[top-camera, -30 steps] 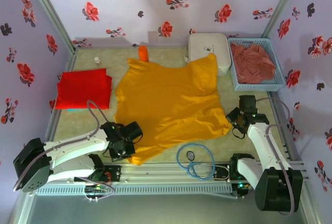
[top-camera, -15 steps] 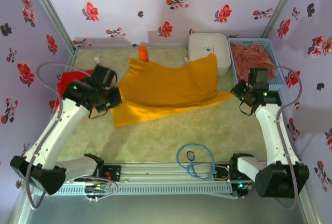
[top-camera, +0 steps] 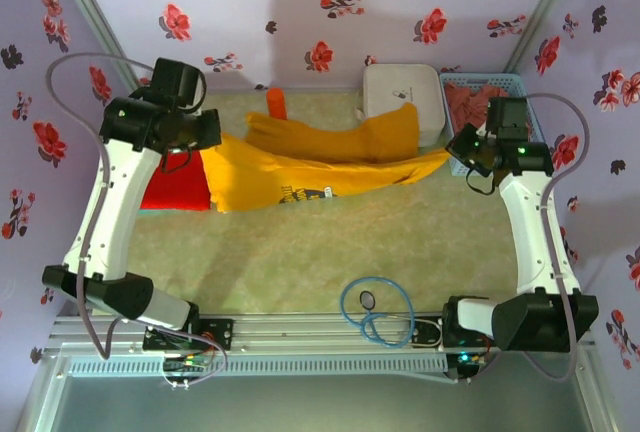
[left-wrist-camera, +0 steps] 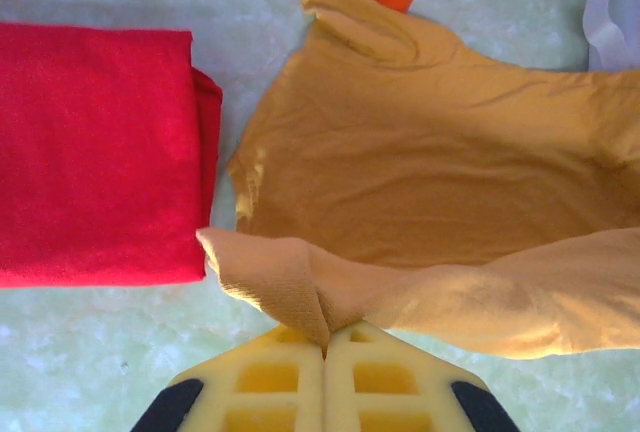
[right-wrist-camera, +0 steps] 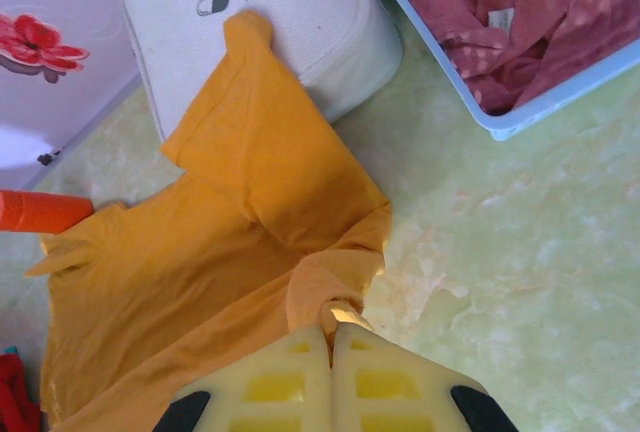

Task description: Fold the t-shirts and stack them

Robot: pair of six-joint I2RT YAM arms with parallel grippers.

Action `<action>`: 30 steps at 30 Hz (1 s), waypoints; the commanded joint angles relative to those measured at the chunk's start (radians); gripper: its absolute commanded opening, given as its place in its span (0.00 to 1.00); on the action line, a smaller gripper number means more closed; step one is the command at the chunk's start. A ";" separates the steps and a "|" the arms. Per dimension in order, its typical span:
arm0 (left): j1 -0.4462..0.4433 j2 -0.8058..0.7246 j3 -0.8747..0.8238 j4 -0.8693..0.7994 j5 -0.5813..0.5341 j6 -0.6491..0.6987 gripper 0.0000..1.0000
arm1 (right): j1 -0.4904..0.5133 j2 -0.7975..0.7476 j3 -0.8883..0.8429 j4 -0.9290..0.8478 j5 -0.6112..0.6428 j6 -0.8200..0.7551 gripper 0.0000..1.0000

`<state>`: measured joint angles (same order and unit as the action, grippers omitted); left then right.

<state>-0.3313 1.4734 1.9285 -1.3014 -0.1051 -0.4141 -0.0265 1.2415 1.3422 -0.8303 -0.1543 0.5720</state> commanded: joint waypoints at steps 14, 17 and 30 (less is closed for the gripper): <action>0.011 -0.023 0.595 -0.008 -0.085 0.276 0.00 | -0.004 -0.188 0.161 0.622 -0.019 0.116 0.00; 0.012 -0.162 0.429 0.171 -0.062 0.324 0.00 | -0.004 -0.245 0.123 0.703 -0.018 0.102 0.00; 0.011 -0.260 0.510 0.271 -0.037 0.442 0.00 | -0.004 -0.384 0.171 0.752 -0.034 0.069 0.00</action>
<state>-0.3286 1.2114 2.4050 -1.0981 -0.1455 -0.0177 -0.0265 0.8783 1.4662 -0.1234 -0.2104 0.6613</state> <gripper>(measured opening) 0.046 0.045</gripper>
